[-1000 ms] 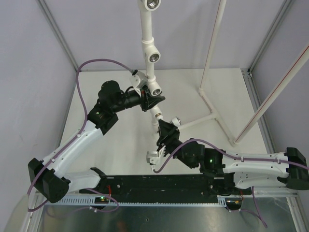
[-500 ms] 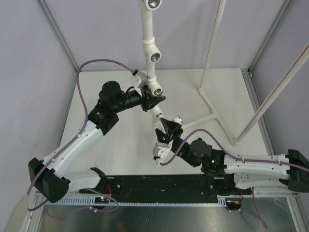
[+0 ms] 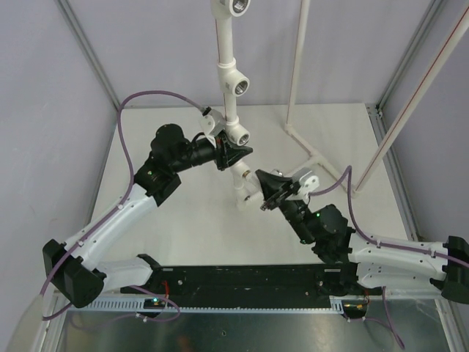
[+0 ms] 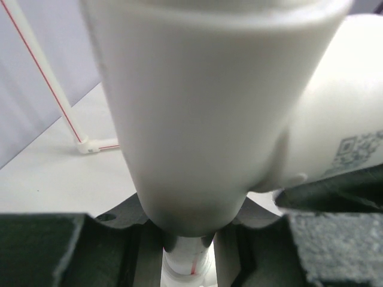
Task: Install the water faucets
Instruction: Screw the water faucet onto the adaptor.
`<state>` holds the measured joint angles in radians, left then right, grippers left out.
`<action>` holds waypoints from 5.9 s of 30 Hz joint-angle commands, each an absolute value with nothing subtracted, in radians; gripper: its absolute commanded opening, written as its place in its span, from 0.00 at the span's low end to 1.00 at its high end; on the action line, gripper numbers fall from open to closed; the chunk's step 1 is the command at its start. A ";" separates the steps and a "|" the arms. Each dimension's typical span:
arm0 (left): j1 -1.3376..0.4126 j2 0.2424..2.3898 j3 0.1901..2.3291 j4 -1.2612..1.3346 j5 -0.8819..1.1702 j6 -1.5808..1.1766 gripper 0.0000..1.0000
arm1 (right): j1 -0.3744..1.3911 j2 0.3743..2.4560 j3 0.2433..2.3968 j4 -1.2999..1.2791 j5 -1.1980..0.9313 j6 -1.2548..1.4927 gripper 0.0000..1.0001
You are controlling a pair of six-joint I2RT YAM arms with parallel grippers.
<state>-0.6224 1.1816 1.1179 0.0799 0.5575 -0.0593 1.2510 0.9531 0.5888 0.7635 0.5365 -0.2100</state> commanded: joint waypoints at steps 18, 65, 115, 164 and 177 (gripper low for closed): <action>-0.634 1.158 1.094 -0.006 0.654 -0.136 0.00 | 1.169 0.741 0.661 0.510 0.355 -0.331 0.35; -0.601 1.183 1.101 0.040 0.728 -0.172 0.00 | 1.190 0.777 0.698 -0.021 0.119 -1.622 0.76; -0.601 1.177 1.100 0.048 0.726 -0.181 0.00 | 1.164 0.977 0.603 0.475 0.408 -0.190 0.00; -0.601 1.184 1.095 0.054 0.729 -0.180 0.00 | 1.089 0.585 0.612 0.096 0.446 1.386 0.78; -0.601 1.188 1.097 0.054 0.738 -0.183 0.00 | 1.045 0.738 0.612 0.162 0.432 1.434 0.55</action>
<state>-0.5865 1.1900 1.1118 0.1104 0.6441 -0.0711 1.0622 0.7021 0.6041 0.0917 0.4259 1.3964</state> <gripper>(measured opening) 0.346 0.625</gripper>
